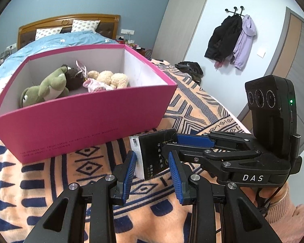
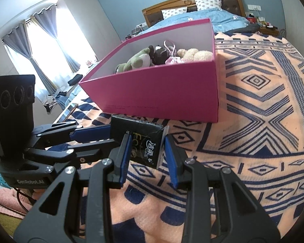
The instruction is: Organize objects
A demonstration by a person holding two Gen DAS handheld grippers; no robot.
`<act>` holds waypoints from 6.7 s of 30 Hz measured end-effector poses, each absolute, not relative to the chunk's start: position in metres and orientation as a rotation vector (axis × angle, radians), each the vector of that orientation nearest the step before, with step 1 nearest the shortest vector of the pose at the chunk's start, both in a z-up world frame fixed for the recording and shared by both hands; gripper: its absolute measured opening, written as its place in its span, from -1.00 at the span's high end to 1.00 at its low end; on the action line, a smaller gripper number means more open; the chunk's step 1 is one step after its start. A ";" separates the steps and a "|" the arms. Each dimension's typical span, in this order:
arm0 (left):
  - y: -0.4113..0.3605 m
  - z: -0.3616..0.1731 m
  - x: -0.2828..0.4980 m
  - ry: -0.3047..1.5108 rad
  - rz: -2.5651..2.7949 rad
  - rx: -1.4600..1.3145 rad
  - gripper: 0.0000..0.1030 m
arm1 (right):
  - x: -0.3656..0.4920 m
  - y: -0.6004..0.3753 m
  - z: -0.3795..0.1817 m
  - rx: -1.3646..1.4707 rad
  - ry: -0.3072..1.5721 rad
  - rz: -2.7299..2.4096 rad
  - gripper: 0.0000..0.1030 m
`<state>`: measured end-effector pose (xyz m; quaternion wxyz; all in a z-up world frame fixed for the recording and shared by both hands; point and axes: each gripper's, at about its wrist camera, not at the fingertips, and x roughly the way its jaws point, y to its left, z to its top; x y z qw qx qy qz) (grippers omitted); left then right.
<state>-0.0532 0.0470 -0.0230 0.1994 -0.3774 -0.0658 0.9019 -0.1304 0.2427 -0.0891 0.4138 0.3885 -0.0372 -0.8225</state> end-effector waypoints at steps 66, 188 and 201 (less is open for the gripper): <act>0.052 0.030 -0.084 -0.088 2.606 -0.864 0.35 | -0.152 0.244 -0.028 0.788 -0.031 -2.156 0.30; -0.015 0.003 -0.040 -0.108 2.917 -0.828 -1.00 | -0.119 0.217 -0.046 0.638 0.106 -2.349 -1.00; -0.025 -0.019 -0.018 -0.096 3.049 -0.924 -1.00 | -0.100 0.214 -0.077 0.736 0.069 -2.367 -1.00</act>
